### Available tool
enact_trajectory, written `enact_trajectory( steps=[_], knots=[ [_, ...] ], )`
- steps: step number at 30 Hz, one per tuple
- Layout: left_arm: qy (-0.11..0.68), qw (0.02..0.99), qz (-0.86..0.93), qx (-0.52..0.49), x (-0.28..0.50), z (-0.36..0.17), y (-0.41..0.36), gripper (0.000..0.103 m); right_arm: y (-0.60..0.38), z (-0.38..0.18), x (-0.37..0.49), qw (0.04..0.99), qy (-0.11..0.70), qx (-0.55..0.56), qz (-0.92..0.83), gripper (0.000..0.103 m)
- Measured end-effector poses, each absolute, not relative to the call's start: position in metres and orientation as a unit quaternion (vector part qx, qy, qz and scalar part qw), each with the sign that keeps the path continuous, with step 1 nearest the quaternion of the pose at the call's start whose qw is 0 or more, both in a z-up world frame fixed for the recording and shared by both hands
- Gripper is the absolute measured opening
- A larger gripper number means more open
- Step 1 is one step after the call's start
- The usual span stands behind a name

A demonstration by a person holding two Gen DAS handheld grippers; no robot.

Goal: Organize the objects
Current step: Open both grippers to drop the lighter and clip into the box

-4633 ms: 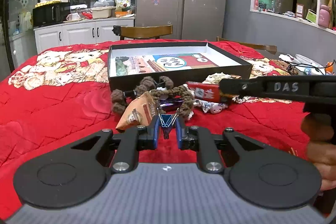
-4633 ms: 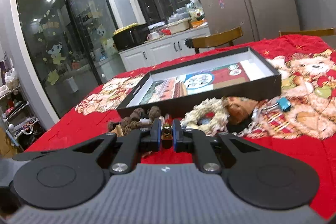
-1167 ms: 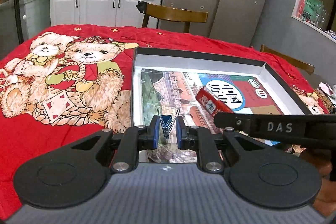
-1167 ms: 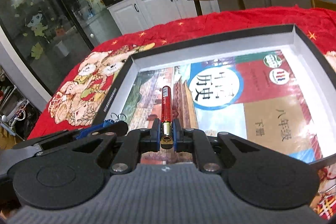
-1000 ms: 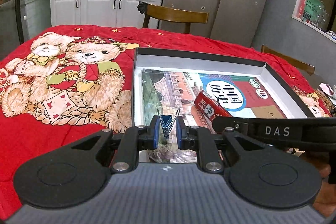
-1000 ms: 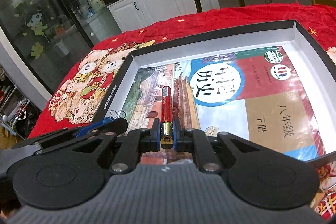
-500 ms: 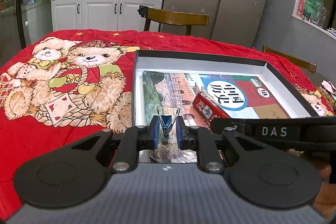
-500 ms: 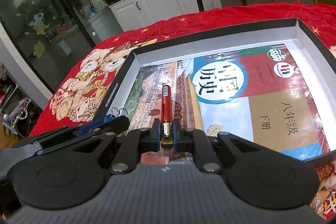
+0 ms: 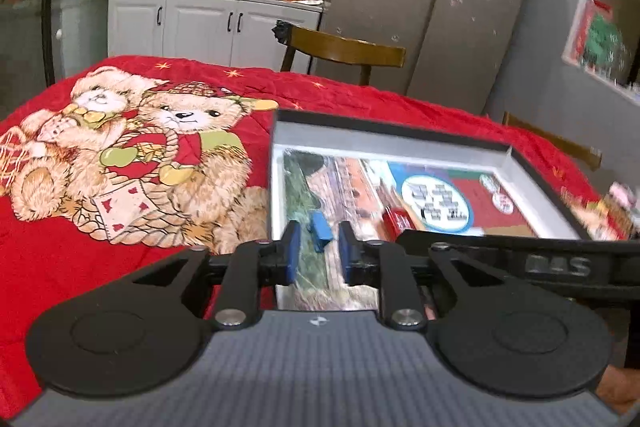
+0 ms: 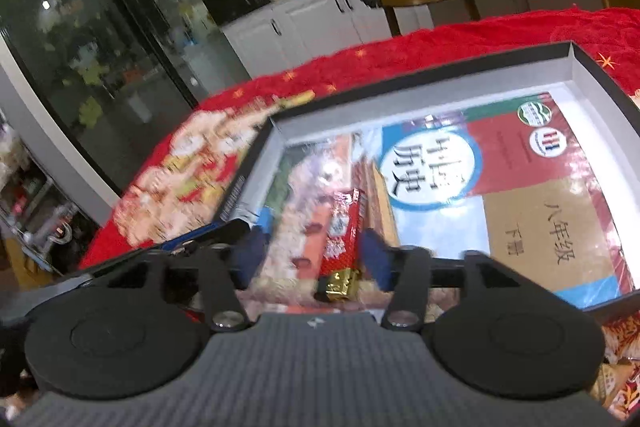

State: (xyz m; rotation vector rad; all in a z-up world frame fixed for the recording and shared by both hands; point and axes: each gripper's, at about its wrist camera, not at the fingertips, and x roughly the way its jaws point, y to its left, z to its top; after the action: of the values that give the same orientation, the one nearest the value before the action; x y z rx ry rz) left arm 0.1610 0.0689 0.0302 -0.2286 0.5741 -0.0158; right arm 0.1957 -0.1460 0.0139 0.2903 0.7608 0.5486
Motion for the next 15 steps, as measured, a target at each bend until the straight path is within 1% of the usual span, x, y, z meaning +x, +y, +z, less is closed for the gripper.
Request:
enact_trajectory(
  steps=[2,4,5,6,8,10,12,15],
  knots=[
    [0.27,0.954,-0.012,-0.132,0.159,0.035,0.077,0.032,-0.149,0.021,0.193,0.882,0.356,0.146,0.272,0.077],
    [0.264,0.954,-0.01,-0.141,0.158,0.041,0.082,0.04,-0.151,0.03,0.189,0.888,0.34,0.145,0.272,0.08],
    [0.257,0.956,-0.004,-0.143,0.155,0.046,0.084,0.053,-0.152,0.035,0.186,0.893,0.331,0.146,0.27,0.08],
    [0.248,0.958,-0.003,-0.146,0.153,0.05,0.086,0.062,-0.154,0.041,0.183,0.897,0.32,0.148,0.266,0.081],
    [0.229,0.961,-0.011,-0.155,0.148,0.059,0.091,0.067,-0.162,0.053,0.178,0.905,0.301,0.16,0.256,0.083],
    [0.215,0.961,-0.018,-0.172,0.143,0.07,0.097,0.07,-0.172,0.066,0.172,0.908,0.283,0.175,0.253,0.087],
    [0.201,0.961,-0.029,-0.19,0.136,0.084,0.103,0.074,-0.184,0.08,0.165,0.912,0.263,0.186,0.252,0.088],
    [0.177,0.962,-0.047,-0.203,0.12,0.106,0.109,0.077,-0.2,0.1,0.148,0.92,0.231,0.191,0.253,0.088]
  ],
)
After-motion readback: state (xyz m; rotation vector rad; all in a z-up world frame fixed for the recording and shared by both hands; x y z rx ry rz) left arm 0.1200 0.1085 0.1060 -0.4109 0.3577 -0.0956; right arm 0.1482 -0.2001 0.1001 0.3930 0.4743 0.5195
